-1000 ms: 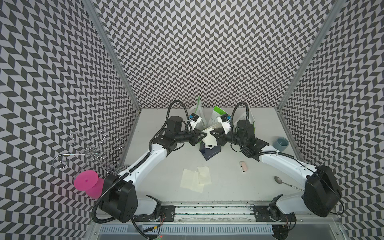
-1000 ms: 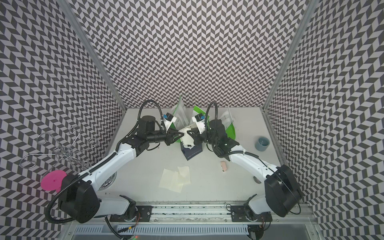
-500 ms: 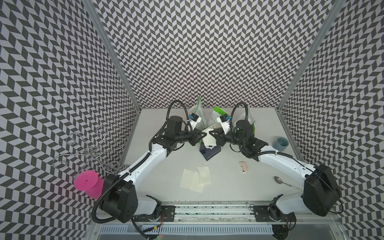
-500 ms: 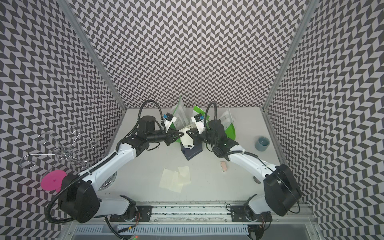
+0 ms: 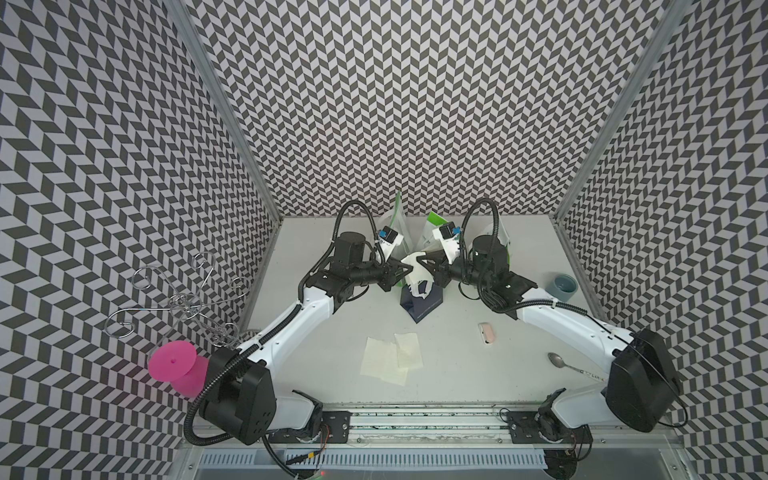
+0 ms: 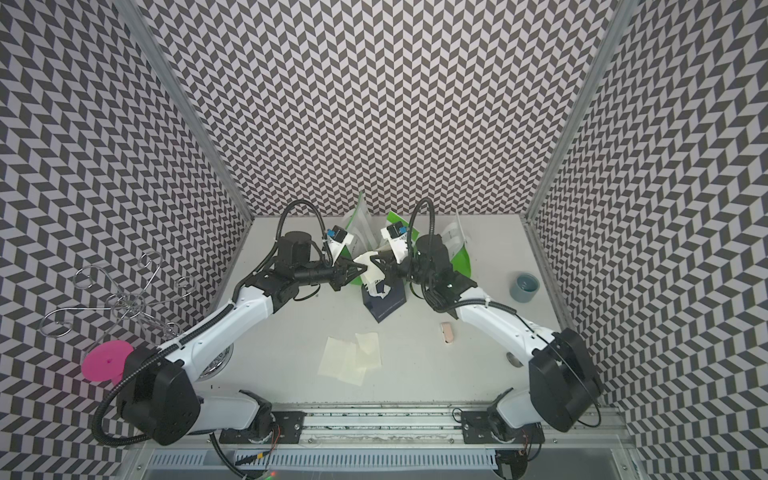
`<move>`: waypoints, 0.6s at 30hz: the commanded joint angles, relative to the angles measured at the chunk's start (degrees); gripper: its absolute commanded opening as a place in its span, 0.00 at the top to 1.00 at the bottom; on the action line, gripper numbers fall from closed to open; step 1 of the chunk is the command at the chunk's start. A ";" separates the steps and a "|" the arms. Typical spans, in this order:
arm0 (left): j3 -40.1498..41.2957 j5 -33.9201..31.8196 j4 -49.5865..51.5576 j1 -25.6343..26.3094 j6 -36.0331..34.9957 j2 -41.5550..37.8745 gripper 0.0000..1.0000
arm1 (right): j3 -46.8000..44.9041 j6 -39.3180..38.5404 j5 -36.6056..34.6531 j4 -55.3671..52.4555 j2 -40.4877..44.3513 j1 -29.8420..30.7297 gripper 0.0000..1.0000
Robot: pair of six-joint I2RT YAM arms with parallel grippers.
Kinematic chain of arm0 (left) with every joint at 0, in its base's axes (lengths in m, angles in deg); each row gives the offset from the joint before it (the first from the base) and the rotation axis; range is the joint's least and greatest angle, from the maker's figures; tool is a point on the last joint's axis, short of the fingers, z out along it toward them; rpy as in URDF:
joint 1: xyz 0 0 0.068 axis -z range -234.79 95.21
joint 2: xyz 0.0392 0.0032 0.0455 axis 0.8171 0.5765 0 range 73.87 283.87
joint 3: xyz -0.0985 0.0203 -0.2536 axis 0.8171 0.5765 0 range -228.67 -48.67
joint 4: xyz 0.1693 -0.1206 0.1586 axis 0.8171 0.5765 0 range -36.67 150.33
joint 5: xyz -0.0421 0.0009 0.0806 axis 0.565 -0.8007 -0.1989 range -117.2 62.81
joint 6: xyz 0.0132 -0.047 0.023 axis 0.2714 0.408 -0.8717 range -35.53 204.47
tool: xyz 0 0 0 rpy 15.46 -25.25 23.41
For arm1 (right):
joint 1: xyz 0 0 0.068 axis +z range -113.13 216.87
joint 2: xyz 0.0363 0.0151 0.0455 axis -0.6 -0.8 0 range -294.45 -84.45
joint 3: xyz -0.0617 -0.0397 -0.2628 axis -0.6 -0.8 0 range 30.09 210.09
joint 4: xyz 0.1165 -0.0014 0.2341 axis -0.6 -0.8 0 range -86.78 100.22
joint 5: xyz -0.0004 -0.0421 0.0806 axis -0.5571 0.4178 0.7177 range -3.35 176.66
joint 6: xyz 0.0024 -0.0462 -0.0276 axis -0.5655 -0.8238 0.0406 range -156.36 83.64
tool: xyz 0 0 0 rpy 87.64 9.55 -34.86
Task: Staple the receipts to the bags
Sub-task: Hold the receipt from the takeout bag.
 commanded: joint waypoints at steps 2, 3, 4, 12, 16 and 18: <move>-1.76 -0.10 0.03 0.30 -0.90 0.33 0.82 | 0.92 -1.00 -0.91 1.67 -0.97 0.39 1.00; -1.76 -0.14 0.07 0.26 -0.75 0.29 0.80 | 0.79 -0.99 -0.94 1.71 -0.98 0.40 1.00; -1.76 -0.10 0.13 0.30 -0.88 0.31 0.76 | 0.66 -1.00 -0.78 1.63 -1.04 0.37 1.00; -1.60 -0.17 -0.12 0.26 -0.72 0.16 0.73 | -0.55 -0.63 -0.30 2.17 -1.33 0.38 1.00; -1.54 -0.23 -0.15 0.27 -0.73 0.15 0.75 | -0.43 -1.00 -0.70 1.71 -1.33 0.46 1.00; -1.57 -0.36 -0.13 0.26 -0.77 0.11 0.78 | -0.47 -1.09 -0.83 1.65 -1.36 0.46 1.00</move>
